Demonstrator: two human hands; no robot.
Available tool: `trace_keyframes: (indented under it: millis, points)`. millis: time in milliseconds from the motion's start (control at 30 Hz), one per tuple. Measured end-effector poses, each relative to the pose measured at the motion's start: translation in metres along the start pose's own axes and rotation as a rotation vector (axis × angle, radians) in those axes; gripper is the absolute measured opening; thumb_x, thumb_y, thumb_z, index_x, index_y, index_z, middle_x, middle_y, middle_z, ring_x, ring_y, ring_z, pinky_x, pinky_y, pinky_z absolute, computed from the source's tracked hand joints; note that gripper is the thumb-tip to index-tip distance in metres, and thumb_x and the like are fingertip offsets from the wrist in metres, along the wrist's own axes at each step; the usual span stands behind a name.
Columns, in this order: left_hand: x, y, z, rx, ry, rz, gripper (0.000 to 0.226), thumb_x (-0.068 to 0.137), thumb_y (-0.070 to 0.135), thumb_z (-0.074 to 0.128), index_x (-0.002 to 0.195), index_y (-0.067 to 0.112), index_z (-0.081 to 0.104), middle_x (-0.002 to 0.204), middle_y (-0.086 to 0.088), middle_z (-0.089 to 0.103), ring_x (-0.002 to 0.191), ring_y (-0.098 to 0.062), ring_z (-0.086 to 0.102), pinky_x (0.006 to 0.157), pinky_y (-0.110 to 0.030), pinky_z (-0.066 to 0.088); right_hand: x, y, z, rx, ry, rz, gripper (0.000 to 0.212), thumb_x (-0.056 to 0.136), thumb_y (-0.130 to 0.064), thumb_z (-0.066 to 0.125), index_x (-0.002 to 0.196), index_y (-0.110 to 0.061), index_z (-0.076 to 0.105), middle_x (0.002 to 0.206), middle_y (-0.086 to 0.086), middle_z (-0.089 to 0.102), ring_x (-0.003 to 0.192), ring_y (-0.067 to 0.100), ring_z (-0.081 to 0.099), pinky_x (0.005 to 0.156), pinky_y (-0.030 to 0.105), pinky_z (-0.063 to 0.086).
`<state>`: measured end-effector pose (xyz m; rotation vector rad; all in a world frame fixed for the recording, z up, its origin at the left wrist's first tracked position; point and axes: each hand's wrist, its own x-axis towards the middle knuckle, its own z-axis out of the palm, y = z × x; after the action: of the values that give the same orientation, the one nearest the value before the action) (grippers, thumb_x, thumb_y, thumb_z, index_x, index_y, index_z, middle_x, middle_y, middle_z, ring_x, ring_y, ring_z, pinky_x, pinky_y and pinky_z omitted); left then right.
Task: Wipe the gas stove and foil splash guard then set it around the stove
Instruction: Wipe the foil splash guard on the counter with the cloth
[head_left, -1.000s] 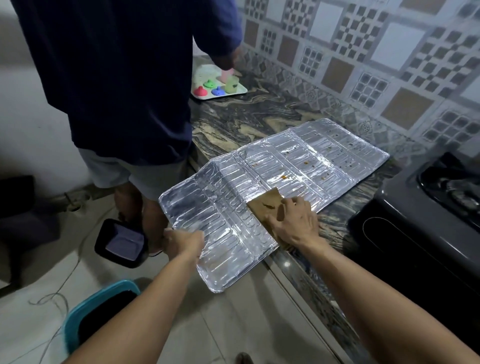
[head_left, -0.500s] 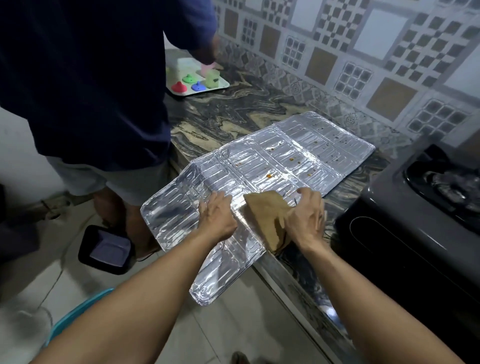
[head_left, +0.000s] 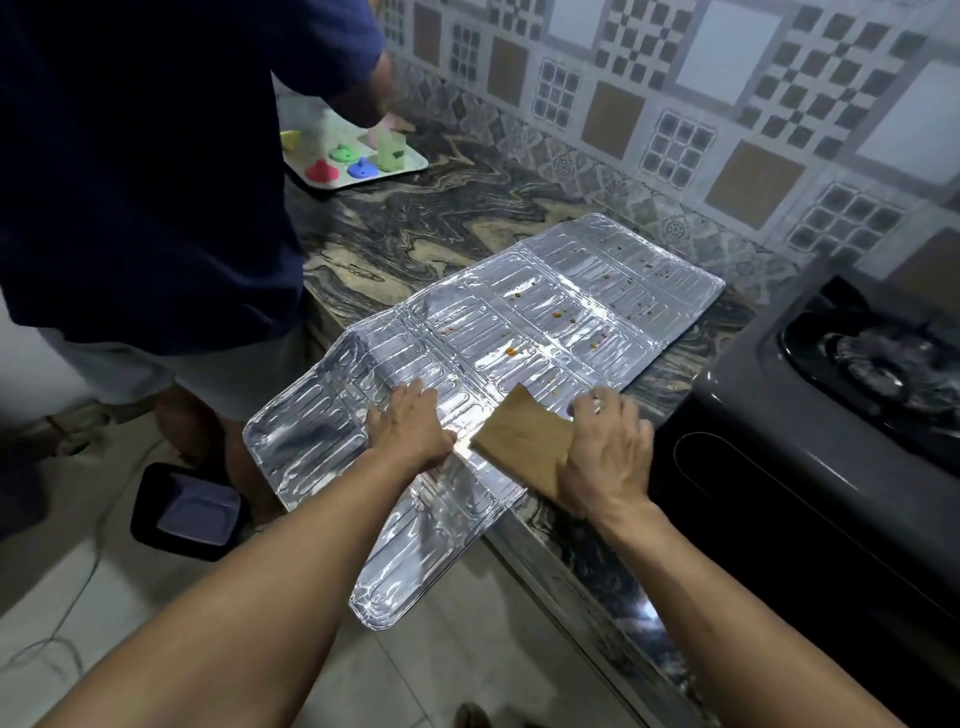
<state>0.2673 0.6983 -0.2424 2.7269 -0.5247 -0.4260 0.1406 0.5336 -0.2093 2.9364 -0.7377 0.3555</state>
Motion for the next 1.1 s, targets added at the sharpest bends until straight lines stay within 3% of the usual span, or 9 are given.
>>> trace_keyframes:
  millis: [67,133,267,433,600,733,900,1000,1100]
  points:
    - [0.001,0.000,-0.001,0.011,-0.015,-0.010,0.057,0.084,0.040,0.068,0.132,0.018,0.046,0.152,-0.004,0.034,0.141,-0.025,0.030,0.111,-0.057,0.029,0.002,-0.004,0.006,0.166,0.011,-0.233,0.045,0.061,-0.016,0.084,0.102,-0.010,0.066,0.112,0.012,0.064,0.099,0.031,0.060,0.082,0.041,0.050]
    - [0.002,0.000,-0.001,0.005,-0.019,-0.019,0.057,0.083,0.042,0.069,0.129,0.018,0.047,0.149,-0.004,0.037,0.138,-0.025,0.034,0.110,-0.057,0.031,0.004,-0.004,0.015,0.241,-0.118,-0.471,0.036,0.085,-0.030,0.069,0.116,-0.012,0.064,0.127,0.010,0.062,0.116,0.029,0.056,0.098,0.047,0.047]
    - [0.002,0.000,-0.001,0.008,-0.015,-0.029,0.071,0.084,0.043,0.069,0.142,0.017,0.037,0.158,-0.002,0.027,0.145,-0.024,0.025,0.115,-0.058,0.022,0.009,0.022,0.036,0.088,-0.354,-0.649,0.053,0.100,-0.043,0.016,0.152,-0.039,0.014,0.163,-0.002,0.011,0.150,0.022,0.005,0.122,0.045,0.005]
    - [-0.001,0.002,-0.004,0.067,-0.032,-0.021,0.082,0.088,0.043,0.064,0.152,0.016,0.022,0.163,0.000,0.011,0.150,-0.021,0.012,0.118,-0.056,0.011,0.024,0.021,0.047,0.035,-0.391,-0.771,0.055,0.096,-0.048,0.007,0.150,-0.046,-0.007,0.162,-0.008,-0.007,0.148,0.017,-0.014,0.118,0.042,-0.014]
    - [0.004,0.004,-0.006,0.121,-0.045,-0.076,0.081,0.083,0.052,0.066,0.148,0.016,0.031,0.159,-0.003,0.025,0.143,-0.026,0.031,0.114,-0.056,0.024,0.044,0.005,0.058,0.079,-0.356,-0.638,0.056,0.097,-0.049,0.009,0.152,-0.044,-0.002,0.162,-0.010,-0.006,0.149,0.014,-0.010,0.119,0.050,-0.009]
    - [0.008,0.012,-0.015,0.172,-0.067,-0.150,0.069,0.078,0.054,0.071,0.129,0.014,0.049,0.132,-0.008,0.055,0.118,-0.027,0.055,0.106,-0.053,0.036,0.069,-0.001,0.064,0.048,-0.373,-0.455,0.058,0.098,-0.052,0.008,0.153,-0.038,-0.004,0.162,-0.008,-0.009,0.149,0.017,-0.012,0.115,0.059,-0.013]
    - [0.009,0.026,-0.024,0.228,-0.037,-0.142,0.042,0.078,0.036,0.078,0.107,0.014,0.056,0.093,0.003,0.056,0.090,-0.017,0.056,0.100,-0.045,0.043,0.107,0.011,0.068,-0.016,-0.432,-0.116,0.061,0.098,-0.047,0.005,0.155,-0.025,-0.002,0.163,0.005,-0.005,0.149,0.030,-0.011,0.110,0.065,-0.015]
    - [0.020,0.026,-0.024,0.191,-0.087,-0.142,0.061,0.071,0.037,0.082,0.117,0.013,0.051,0.126,-0.007,0.055,0.126,-0.029,0.047,0.112,-0.057,0.028,0.116,0.008,0.071,0.007,-0.384,0.037,0.062,0.099,-0.043,0.008,0.155,-0.016,0.006,0.163,0.012,0.003,0.149,0.033,-0.006,0.113,0.064,-0.008]
    - [0.034,0.014,-0.024,0.079,-0.113,-0.151,0.111,0.063,0.061,0.079,0.146,0.010,0.027,0.161,-0.013,0.014,0.148,-0.034,0.009,0.116,-0.058,0.006,0.114,0.004,0.078,0.057,-0.334,0.009,0.074,0.098,-0.053,0.009,0.154,-0.005,0.007,0.161,0.021,0.006,0.149,0.036,-0.003,0.117,0.056,-0.007]
